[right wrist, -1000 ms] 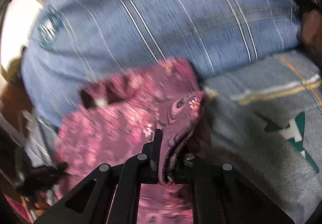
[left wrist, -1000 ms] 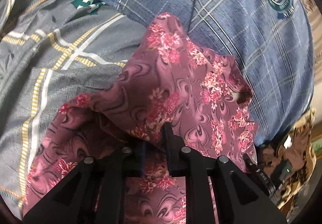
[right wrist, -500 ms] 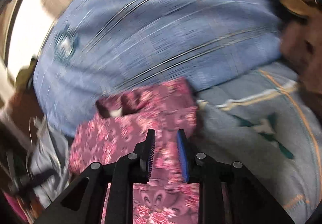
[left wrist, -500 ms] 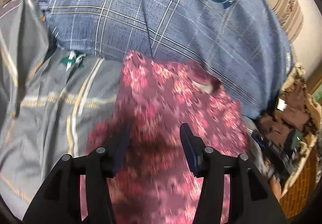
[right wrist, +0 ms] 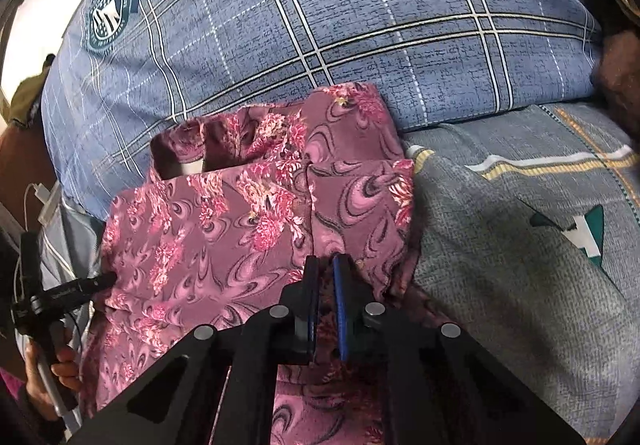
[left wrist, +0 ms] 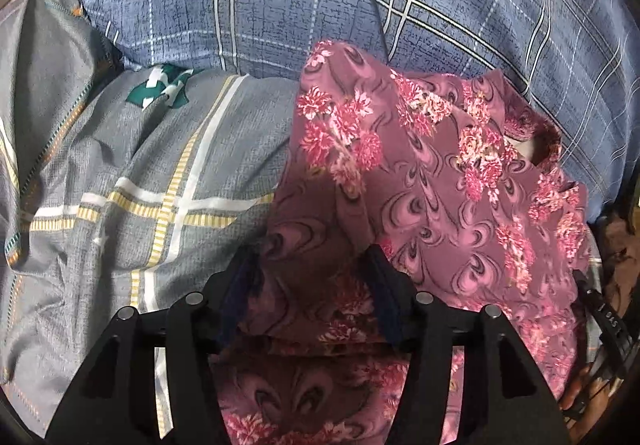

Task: Fold small clothes
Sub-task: 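Press and smooth the folded shirt with both grippers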

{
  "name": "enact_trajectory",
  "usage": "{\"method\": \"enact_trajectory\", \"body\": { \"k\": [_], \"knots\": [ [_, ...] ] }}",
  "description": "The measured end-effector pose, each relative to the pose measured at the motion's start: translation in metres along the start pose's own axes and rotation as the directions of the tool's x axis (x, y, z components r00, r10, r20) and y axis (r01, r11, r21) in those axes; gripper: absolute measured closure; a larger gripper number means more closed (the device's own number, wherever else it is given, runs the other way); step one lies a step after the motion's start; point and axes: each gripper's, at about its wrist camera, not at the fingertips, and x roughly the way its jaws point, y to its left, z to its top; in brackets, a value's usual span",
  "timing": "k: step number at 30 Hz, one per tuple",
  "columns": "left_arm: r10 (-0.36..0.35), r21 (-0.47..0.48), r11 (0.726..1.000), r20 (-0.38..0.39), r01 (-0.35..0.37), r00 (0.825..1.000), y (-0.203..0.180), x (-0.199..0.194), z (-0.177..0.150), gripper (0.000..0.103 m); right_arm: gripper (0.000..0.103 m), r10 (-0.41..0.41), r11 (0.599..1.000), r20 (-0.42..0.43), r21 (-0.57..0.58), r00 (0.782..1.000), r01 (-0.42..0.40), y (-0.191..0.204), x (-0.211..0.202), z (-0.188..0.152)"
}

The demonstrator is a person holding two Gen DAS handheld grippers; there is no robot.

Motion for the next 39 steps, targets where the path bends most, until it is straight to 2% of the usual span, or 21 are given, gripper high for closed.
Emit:
{"method": "enact_trajectory", "body": {
  "k": [3, 7, 10, 13, 16, 20, 21, 24, 30, 34, 39],
  "knots": [
    [-0.042, -0.008, 0.999, -0.008, 0.042, 0.999, 0.012, -0.026, -0.008, 0.047, 0.090, 0.010, 1.000, -0.007, 0.001, 1.000, -0.010, 0.002, -0.017, -0.004],
    [-0.058, 0.071, 0.996, -0.005, 0.059, 0.998, 0.031, -0.069, -0.037, 0.047, 0.073, 0.037, 0.999, -0.019, -0.028, 0.999, -0.038, 0.002, -0.061, -0.032],
    [-0.071, 0.114, 0.991, -0.047, 0.076, 0.996, 0.053, -0.094, -0.068, 0.042, 0.072, 0.057, 0.998, -0.054, -0.009, 0.997, -0.057, -0.014, -0.097, -0.068],
    [-0.118, 0.108, 0.985, -0.132, 0.132, 0.984, 0.073, -0.112, -0.108, 0.041, 0.070, 0.063, 0.998, -0.073, 0.024, 0.995, -0.061, -0.033, -0.124, -0.100],
    [-0.142, 0.105, 0.981, -0.192, 0.164, 0.971, 0.077, -0.117, -0.140, 0.041, 0.071, 0.060, 0.997, -0.101, 0.054, 0.993, -0.054, -0.052, -0.146, -0.136],
    [-0.171, 0.083, 0.977, -0.244, 0.196, 0.955, 0.078, -0.118, -0.187, 0.041, 0.069, 0.077, 0.992, -0.099, 0.111, 0.992, -0.066, -0.067, -0.165, -0.166],
    [-0.179, 0.069, 0.977, -0.252, 0.202, 0.951, 0.077, -0.116, -0.193, 0.041, 0.062, 0.078, 0.991, -0.101, 0.120, 0.992, -0.066, -0.069, -0.169, -0.172],
    [-0.196, 0.066, 0.975, -0.210, 0.214, 0.958, 0.078, -0.124, -0.206, 0.034, 0.061, 0.104, 0.989, -0.106, 0.116, 0.989, -0.091, -0.073, -0.178, -0.192],
    [-0.263, -0.027, 0.964, -0.202, 0.263, 0.943, 0.083, -0.124, -0.213, 0.031, 0.059, 0.154, 0.988, -0.181, 0.019, 0.971, -0.153, -0.057, -0.186, -0.220],
    [-0.323, -0.067, 0.946, -0.201, 0.316, 0.925, 0.086, -0.124, -0.222, 0.029, 0.062, 0.172, 0.982, -0.203, -0.043, 0.964, -0.184, -0.045, -0.189, -0.232],
    [-0.326, -0.020, 0.944, -0.216, 0.329, 0.921, 0.081, -0.129, -0.238, 0.029, 0.067, 0.179, 0.982, -0.208, -0.030, 0.962, -0.189, -0.051, -0.189, -0.234]
  ]
}}
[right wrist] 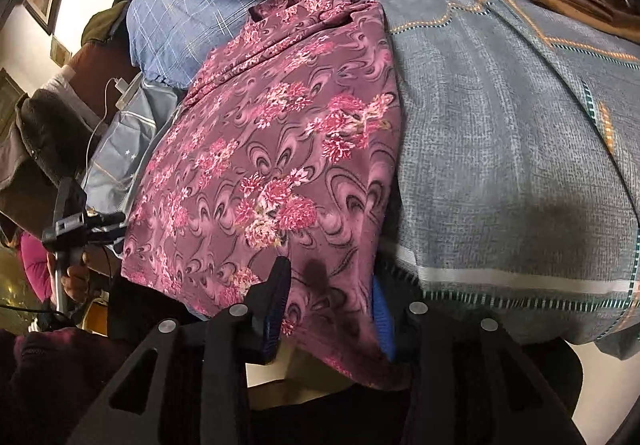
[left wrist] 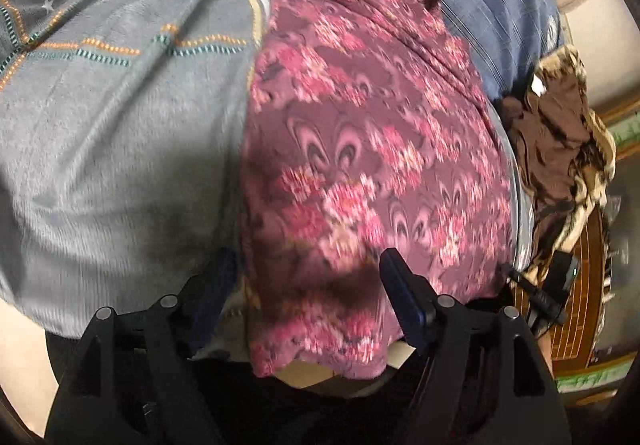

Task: Fold small clothes
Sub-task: 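Press and smooth the folded shirt with both grippers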

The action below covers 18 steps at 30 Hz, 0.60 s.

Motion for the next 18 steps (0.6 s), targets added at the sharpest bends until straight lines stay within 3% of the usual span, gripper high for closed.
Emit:
{"method": "enact_trajectory", "body": {
  "k": [7, 8, 9, 10, 12, 15, 18],
  "knots": [
    [0.080, 0.100, 0.992, 0.030, -0.082, 0.996, -0.017, 0.005, -0.006, 0.033, 0.069, -0.034, 0.999, -0.011, -0.043, 0.999, 0.034, 0.005, 0.002, 0.001],
    [0.088, 0.115, 0.989, 0.042, -0.092, 0.995, -0.021, 0.006, -0.004, 0.048, 0.071, -0.061, 0.996, -0.013, -0.067, 0.998, 0.060, 0.009, 0.003, 0.001],
    [0.075, 0.127, 0.989, 0.037, -0.079, 0.997, -0.025, 0.008, -0.001, 0.074, 0.079, -0.096, 0.991, -0.012, -0.094, 0.995, 0.094, 0.013, 0.004, 0.000],
    [0.059, 0.127, 0.990, 0.017, -0.060, 0.998, -0.027, 0.013, 0.001, 0.083, 0.090, -0.115, 0.988, -0.010, -0.107, 0.993, 0.114, 0.015, 0.004, 0.000],
    [0.060, 0.102, 0.993, 0.004, -0.060, 0.998, -0.025, 0.019, 0.005, 0.094, 0.093, -0.128, 0.985, -0.009, -0.120, 0.992, 0.126, 0.016, 0.004, -0.001],
    [0.018, 0.059, 0.998, 0.007, -0.018, 1.000, -0.019, 0.016, 0.009, 0.095, 0.095, -0.060, 0.996, -0.001, -0.068, 0.998, 0.060, 0.009, -0.002, 0.000],
    [0.003, 0.053, 0.999, -0.008, -0.002, 1.000, -0.016, 0.018, 0.010, 0.091, 0.089, 0.004, 1.000, -0.019, 0.001, 1.000, -0.004, -0.003, 0.000, 0.001]
  ]
}}
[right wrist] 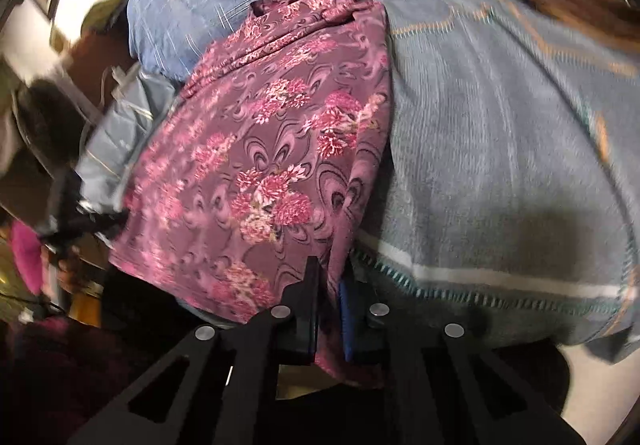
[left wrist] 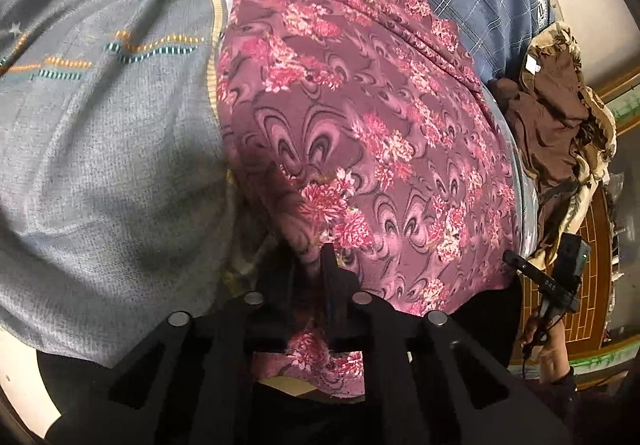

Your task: Fold small clothes

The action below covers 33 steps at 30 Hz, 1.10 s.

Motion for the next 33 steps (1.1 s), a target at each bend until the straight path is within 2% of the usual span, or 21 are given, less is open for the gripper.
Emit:
{"method": "enact_trajectory", "body": {
  "k": [2, 4, 5, 6, 9, 13, 14, 20, 26, 28, 31, 33],
  "knots": [
    [-0.017, -0.004, 1.000, -0.010, 0.017, 1.000, -0.001, 0.001, 0.002, 0.085, 0.089, -0.004, 1.000, -0.014, 0.017, 1.000, 0.005, -0.004, 0.004, 0.000],
    [-0.031, -0.012, 0.999, -0.001, 0.031, 1.000, -0.003, 0.001, 0.003, 0.085, 0.095, -0.026, 1.000, -0.013, -0.003, 1.000, 0.026, -0.001, 0.005, 0.002],
    [-0.045, -0.019, 0.999, 0.004, 0.045, 0.999, -0.003, 0.000, 0.004, 0.094, 0.096, -0.037, 0.999, -0.016, -0.023, 0.999, 0.037, 0.003, 0.004, 0.002],
    [-0.066, -0.036, 0.997, 0.003, 0.066, 0.998, -0.002, 0.000, 0.004, 0.096, 0.097, -0.032, 0.999, -0.018, -0.028, 0.999, 0.031, 0.005, 0.003, 0.003],
    [-0.151, -0.114, 0.982, 0.028, 0.153, 0.988, 0.006, -0.007, 0.005, 0.096, 0.097, 0.025, 1.000, -0.011, -0.010, 1.000, -0.026, 0.008, -0.006, 0.008],
    [-0.205, -0.135, 0.967, 0.075, 0.214, 0.976, 0.003, -0.024, 0.007, 0.096, 0.097, 0.113, 0.993, 0.025, 0.040, 0.993, -0.114, 0.009, -0.023, 0.016],
    [-0.219, -0.139, 0.963, 0.085, 0.229, 0.972, 0.003, -0.027, 0.008, 0.096, 0.097, 0.167, 0.983, 0.046, 0.064, 0.985, -0.170, 0.009, -0.029, 0.019],
    [-0.287, -0.148, 0.940, 0.151, 0.309, 0.946, 0.001, -0.051, 0.015, 0.096, 0.097, 0.275, 0.952, 0.112, 0.108, 0.955, -0.287, 0.016, -0.049, 0.038],
    [-0.344, -0.175, 0.908, 0.210, 0.381, 0.915, -0.001, -0.054, 0.039, 0.096, 0.097, 0.380, 0.903, 0.168, 0.146, 0.909, -0.404, 0.022, -0.039, 0.064],
    [-0.357, -0.175, 0.899, 0.235, 0.401, 0.904, -0.001, -0.055, 0.054, 0.096, 0.097, 0.405, 0.890, 0.191, 0.143, 0.894, -0.434, 0.024, -0.036, 0.077],
    [-0.373, -0.175, 0.885, 0.286, 0.431, 0.883, -0.002, -0.056, 0.084, 0.096, 0.097, 0.449, 0.860, 0.250, 0.138, 0.858, -0.491, 0.025, -0.029, 0.105],
    [-0.363, -0.175, 0.886, 0.314, 0.430, 0.877, -0.002, -0.055, 0.103, 0.096, 0.097, 0.466, 0.847, 0.281, 0.131, 0.839, -0.515, 0.024, -0.024, 0.125]
  ]
}}
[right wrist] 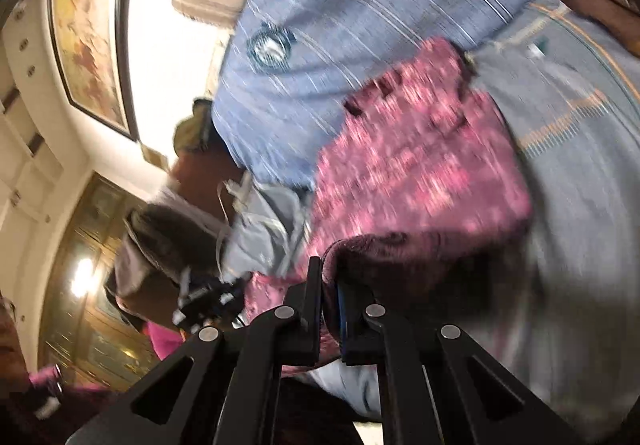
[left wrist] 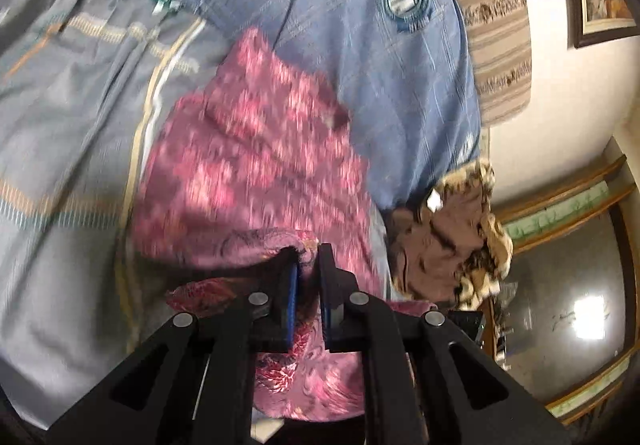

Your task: Fold small clothes

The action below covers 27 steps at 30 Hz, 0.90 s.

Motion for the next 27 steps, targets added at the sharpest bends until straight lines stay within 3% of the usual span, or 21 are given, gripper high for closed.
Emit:
{"method": "enact_trajectory", "body": {
  "k": [9, 13, 22, 27],
  "knots": [
    [0.037, -0.045, 0.998, 0.096, -0.033, 0.995, 0.000, 0.050, 0.093, 0.096, 0.097, 0.038, 0.997, 0.110, 0.058, 0.993, -0.045, -0.033, 0.065, 0.098],
    [0.071, -0.044, 0.997, 0.111, -0.067, 0.991, 0.001, 0.077, 0.126, 0.096, 0.097, 0.022, 0.995, 0.116, 0.095, 0.993, -0.034, -0.055, 0.094, 0.128],
    [0.182, -0.160, 0.973, 0.072, -0.169, 0.981, 0.034, 0.143, 0.192, 0.096, 0.097, -0.039, 0.977, 0.153, 0.212, 0.988, 0.006, -0.108, 0.143, 0.182],
    [0.292, -0.199, 0.937, 0.000, -0.287, 0.956, 0.056, 0.178, 0.211, 0.096, 0.097, -0.142, 0.963, 0.159, 0.252, 0.977, 0.099, -0.132, 0.159, 0.204]
  ]
}}
